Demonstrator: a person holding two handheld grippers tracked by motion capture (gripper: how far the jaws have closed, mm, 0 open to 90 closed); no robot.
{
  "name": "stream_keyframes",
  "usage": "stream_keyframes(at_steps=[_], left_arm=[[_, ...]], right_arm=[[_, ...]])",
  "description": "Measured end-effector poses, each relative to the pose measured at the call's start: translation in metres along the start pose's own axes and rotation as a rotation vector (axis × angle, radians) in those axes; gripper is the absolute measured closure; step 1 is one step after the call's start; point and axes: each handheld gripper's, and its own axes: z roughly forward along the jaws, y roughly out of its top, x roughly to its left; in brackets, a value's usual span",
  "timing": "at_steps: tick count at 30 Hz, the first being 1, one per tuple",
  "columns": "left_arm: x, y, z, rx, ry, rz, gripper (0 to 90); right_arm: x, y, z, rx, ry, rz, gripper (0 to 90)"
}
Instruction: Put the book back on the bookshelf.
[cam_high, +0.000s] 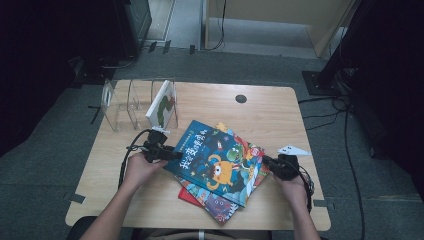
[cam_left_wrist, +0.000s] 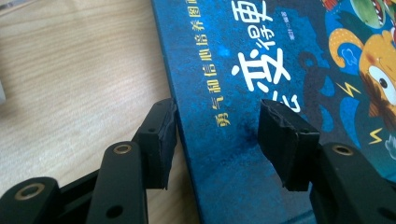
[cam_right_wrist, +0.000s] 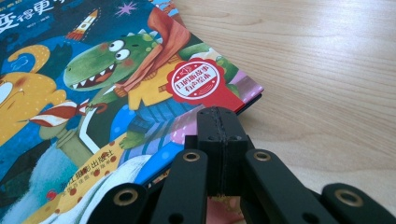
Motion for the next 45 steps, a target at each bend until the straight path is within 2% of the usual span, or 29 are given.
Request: stream_keyframes(at_steps=[13, 18, 21, 27, 30, 34, 40, 44, 45], left_arm=[[-0.003, -0.015, -0.01, 0.004, 0.014, -0.018, 47.8], [-0.001, -0.018, -0.014, -0.016, 0.018, -0.026, 46.9], [0.003, -0.018, -0.014, -0.011, 0.023, -0.033, 45.2], [0.013, -0.012, -0.011, -0.028, 0.03, -0.059, 44.0], [0.018, -0.008, -0.008, -0.027, 0.013, -0.081, 43.2], [0.02, -0.005, -0.007, -0.03, 0.016, -0.08, 43.1], [0.02, -0.001, -0.002, -0.032, 0.01, -0.061, 39.9], [0.02, 0.0, 0.001, -0.035, -0.002, -0.069, 37.2], [0.02, 0.001, 0.004, -0.026, -0.021, -0.082, 35.9]], right_arm=[[0.0, 0.012, 0.014, 0.002, 0.007, -0.016, 89.8], [0.001, 0.015, 0.019, -0.002, 0.019, -0.019, 89.6], [0.002, 0.019, 0.022, 0.005, 0.023, -0.027, 89.1], [0.001, 0.024, 0.029, 0.004, 0.036, -0.035, 89.2], [0.004, 0.024, 0.028, 0.014, 0.027, -0.053, 89.4], [0.005, 0.024, 0.027, 0.024, 0.027, -0.051, 89.6], [0.012, 0.022, 0.023, 0.044, 0.022, -0.08, 90.0], [0.015, 0.018, 0.019, 0.05, 0.039, -0.077, 90.0], [0.015, 0.017, 0.018, 0.052, 0.039, -0.079, 90.0]])
